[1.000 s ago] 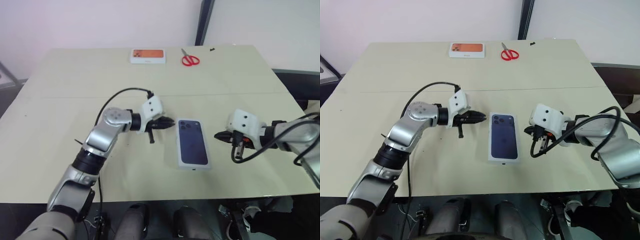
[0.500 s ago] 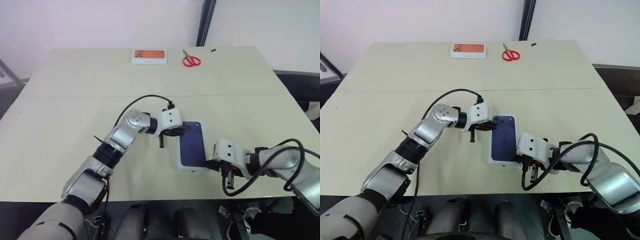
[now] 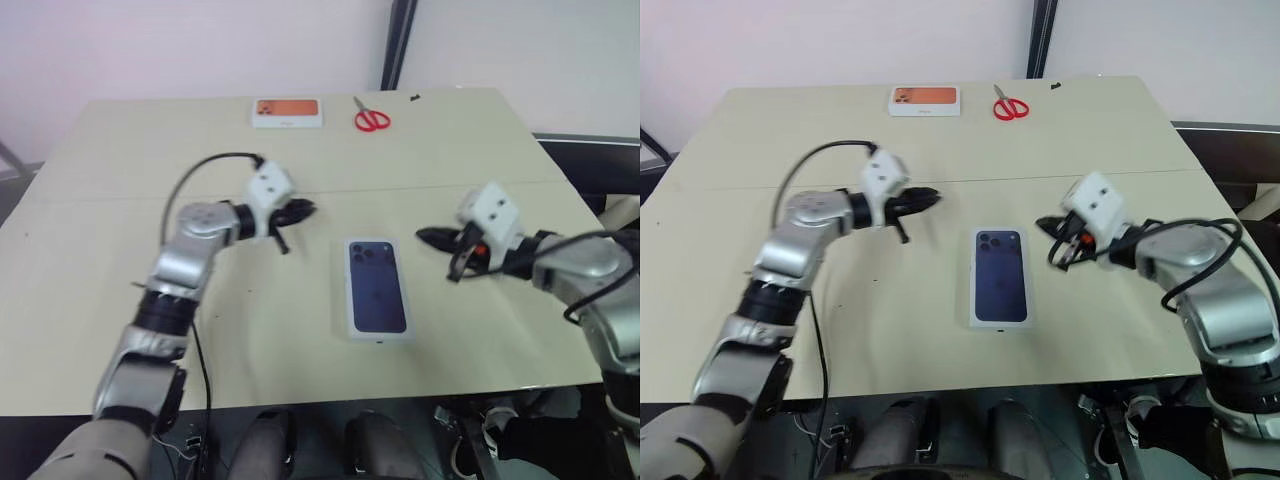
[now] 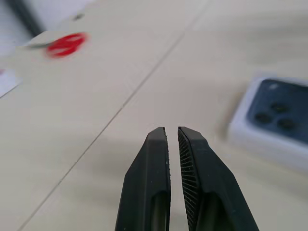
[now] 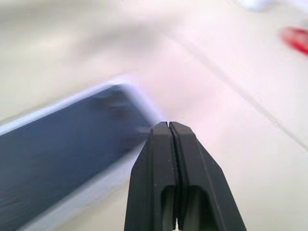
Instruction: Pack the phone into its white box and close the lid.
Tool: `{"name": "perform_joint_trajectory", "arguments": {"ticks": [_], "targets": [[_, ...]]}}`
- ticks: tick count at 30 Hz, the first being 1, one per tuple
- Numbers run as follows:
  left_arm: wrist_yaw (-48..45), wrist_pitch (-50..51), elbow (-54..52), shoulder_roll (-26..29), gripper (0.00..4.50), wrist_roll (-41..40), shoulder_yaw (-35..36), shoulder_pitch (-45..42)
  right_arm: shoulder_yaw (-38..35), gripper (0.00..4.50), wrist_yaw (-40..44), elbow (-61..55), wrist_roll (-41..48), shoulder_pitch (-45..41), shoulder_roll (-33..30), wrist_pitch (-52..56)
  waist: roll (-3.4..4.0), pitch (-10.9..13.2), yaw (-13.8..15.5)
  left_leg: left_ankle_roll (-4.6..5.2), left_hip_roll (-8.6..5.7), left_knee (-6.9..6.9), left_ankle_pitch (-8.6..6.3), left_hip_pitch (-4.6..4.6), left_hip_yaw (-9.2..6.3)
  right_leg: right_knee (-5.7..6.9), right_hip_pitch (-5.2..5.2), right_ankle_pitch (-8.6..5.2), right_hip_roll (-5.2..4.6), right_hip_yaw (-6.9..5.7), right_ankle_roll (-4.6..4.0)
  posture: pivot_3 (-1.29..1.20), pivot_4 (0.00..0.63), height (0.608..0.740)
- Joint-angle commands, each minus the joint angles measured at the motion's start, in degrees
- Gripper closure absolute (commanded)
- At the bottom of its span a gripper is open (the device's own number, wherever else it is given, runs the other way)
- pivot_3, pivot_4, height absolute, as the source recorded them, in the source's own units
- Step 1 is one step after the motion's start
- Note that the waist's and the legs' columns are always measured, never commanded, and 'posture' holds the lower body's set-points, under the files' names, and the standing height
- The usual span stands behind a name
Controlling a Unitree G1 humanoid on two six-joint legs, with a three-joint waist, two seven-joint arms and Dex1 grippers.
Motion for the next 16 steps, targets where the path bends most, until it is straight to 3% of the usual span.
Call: {"name": "perform_joint_trajectory", "arguments": {"ticks": [1,8,16], "targets": [[1.2,2.4,-8.9,3.5,4.07,-2.3,4.4,7.0,-2.4,4.46,0.6,6.7,0.3,-3.2,0.7,-4.1,0.0,0.0,0.2,0.01,0.0,0.02,0.0,0.0,0.01,0.01,0.0,0.0,0.0,0.01,0.0,0.0,0.15,0.74],[5.1,7.1,-18.2,6.7,4.07,-6.5,11.9,19.5,0.6,4.46,6.8,16.2,0.1,-6.8,1.5,-9.6,0.01,0.0,0.6,0.35,0.0,0.06,-0.2,-0.01,0.0,-0.02,0.05,0.0,-0.05,-0.02,0.0,0.0,0.15,0.74],[8.9,8.5,-21.3,7.1,4.07,-8.0,14.4,26.2,3.8,4.46,11.2,18.3,0.5,-8.7,2.5,-10.7,0.01,0.0,0.2,0.36,0.0,0.02,-0.21,0.0,0.01,0.0,0.02,0.0,-0.04,-0.01,0.0,0.0,0.15,0.74]]}}
